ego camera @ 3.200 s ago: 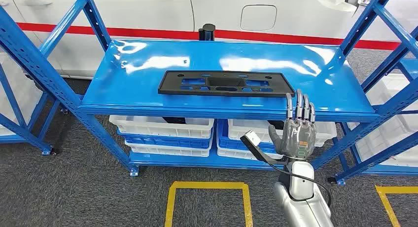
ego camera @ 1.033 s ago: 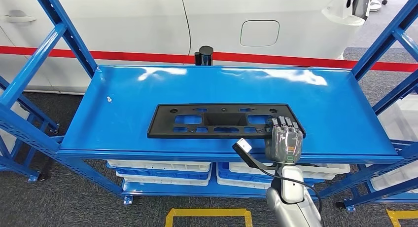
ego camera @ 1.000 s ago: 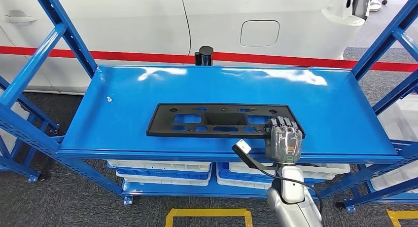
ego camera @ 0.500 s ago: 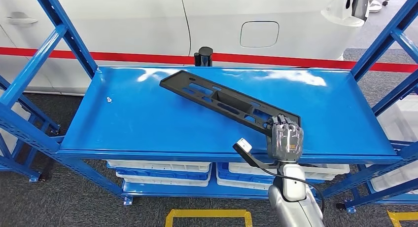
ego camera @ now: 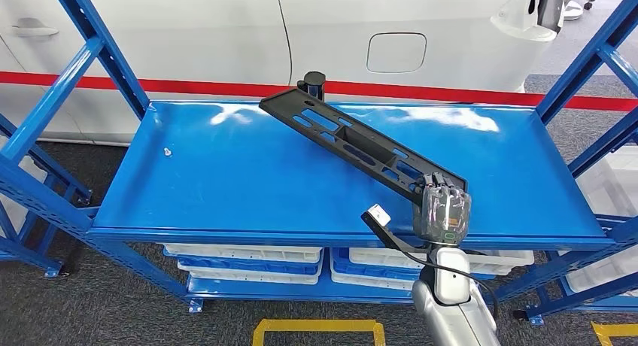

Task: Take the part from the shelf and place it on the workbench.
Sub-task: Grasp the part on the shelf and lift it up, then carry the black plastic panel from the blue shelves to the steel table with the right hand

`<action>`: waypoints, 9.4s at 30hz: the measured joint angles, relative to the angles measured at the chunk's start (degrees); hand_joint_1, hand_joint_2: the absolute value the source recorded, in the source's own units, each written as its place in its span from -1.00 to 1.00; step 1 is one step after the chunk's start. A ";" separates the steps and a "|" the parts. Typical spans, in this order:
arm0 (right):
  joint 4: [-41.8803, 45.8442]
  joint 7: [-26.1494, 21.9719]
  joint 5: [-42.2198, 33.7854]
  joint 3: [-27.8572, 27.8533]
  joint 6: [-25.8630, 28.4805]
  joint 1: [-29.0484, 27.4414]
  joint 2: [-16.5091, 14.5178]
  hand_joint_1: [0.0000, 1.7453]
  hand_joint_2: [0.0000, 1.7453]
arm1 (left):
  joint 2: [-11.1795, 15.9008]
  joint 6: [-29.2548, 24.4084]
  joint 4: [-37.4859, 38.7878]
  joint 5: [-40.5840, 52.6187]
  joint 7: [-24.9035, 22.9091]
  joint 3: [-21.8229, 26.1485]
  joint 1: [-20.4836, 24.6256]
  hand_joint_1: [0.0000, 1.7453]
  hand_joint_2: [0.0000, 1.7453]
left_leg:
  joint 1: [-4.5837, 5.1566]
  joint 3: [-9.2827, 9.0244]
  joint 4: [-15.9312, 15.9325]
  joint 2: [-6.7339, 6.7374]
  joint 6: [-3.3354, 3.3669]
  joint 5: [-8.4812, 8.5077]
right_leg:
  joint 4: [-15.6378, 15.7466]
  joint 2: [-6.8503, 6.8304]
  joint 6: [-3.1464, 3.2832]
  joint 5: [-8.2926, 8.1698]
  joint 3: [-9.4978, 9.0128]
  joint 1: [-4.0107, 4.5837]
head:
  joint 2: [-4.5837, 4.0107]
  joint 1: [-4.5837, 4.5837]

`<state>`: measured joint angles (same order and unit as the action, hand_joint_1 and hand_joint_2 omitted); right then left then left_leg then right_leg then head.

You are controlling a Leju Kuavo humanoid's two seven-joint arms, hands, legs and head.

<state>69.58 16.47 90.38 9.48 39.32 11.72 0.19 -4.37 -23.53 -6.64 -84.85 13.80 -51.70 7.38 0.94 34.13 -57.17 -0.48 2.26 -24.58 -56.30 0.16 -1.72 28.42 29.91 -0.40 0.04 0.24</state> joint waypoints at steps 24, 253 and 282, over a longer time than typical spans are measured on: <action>16.53 -0.76 -0.13 5.37 0.02 -3.50 7.37 1.00 1.00 | 1.20 0.91 0.06 -2.24 0.71 -1.50 0.05 -1.00 1.00 | 0.02 0.25 -0.03 0.02 0.03 0.03 | -0.01 0.01 -0.07 -0.06 -0.22 0.00 | 0.01 -0.02; 23.44 -50.74 -66.19 0.47 -1.42 -8.15 -5.60 1.00 1.00 | 3.13 14.44 0.00 -2.18 3.89 -0.25 -0.50 -1.00 1.00 | -1.25 5.64 -10.35 -0.60 -2.68 -5.11 | -0.67 -0.47 0.73 -0.15 -0.13 -1.15 | 0.01 -0.61; 23.09 -50.14 -65.89 0.55 -2.17 -8.05 -5.77 1.00 1.00 | 0.40 11.00 0.42 -4.99 5.88 -1.60 0.50 -1.00 1.00 | -1.08 4.02 -4.82 -2.94 -2.08 -1.50 | -1.61 0.72 0.64 -0.01 0.71 -1.28 | 0.01 -0.83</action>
<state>92.67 -33.68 24.49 10.03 37.15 3.67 -5.58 -3.97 -12.53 -6.22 -89.84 19.69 -53.29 7.88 -0.15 38.14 -61.98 -3.41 0.18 -26.07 -57.91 0.89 -1.08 28.41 30.62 -1.68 0.05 -0.59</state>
